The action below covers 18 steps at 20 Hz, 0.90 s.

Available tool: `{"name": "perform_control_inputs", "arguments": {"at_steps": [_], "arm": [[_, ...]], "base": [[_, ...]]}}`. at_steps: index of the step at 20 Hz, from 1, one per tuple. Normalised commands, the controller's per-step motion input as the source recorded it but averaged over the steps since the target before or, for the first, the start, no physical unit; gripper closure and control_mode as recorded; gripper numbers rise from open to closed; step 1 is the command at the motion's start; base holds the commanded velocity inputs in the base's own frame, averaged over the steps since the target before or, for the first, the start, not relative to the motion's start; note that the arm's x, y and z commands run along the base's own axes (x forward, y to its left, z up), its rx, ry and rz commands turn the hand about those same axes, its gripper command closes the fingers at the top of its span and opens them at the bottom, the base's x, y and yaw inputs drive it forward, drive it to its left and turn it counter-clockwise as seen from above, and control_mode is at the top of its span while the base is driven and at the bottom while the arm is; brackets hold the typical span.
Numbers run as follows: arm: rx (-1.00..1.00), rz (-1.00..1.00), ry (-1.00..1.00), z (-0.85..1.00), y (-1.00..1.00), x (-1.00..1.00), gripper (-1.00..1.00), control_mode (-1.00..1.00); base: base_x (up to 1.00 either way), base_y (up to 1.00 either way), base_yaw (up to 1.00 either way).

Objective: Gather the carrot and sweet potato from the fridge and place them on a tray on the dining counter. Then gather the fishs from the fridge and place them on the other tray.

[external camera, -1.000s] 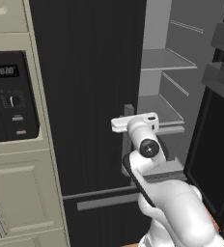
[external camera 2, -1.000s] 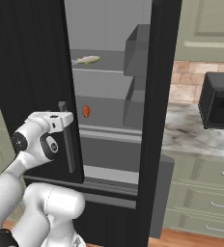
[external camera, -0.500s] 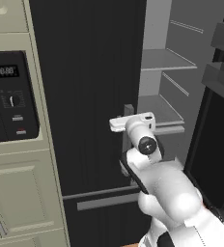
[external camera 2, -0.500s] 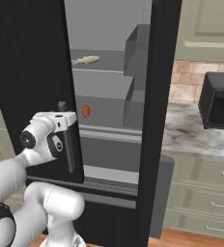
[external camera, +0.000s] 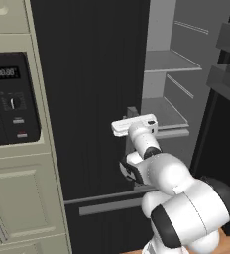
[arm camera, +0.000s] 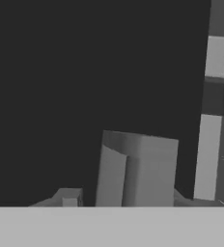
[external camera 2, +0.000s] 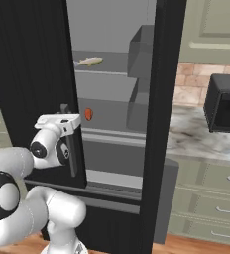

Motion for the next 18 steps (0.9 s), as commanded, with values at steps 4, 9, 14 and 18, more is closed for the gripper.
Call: {"name": "perform_control_inputs", "arguments": {"at_steps": [4,9,14,18], "arm": [[0.00,0.00,0.02,-0.06,0.06,-0.01,1.00,-1.00],[-0.02,0.07,0.00,0.00,0.51,-0.37,1.00,-1.00],[-0.03,0.18,0.00,0.00,0.77,-0.74,1.00,-1.00],[-0.04,0.21,0.00,0.00,0.80,-0.89,1.00,-1.00]], "base": [[0.00,0.00,0.00],[0.00,0.00,0.00],[0.00,0.00,0.00],[0.00,0.00,0.00]]}}
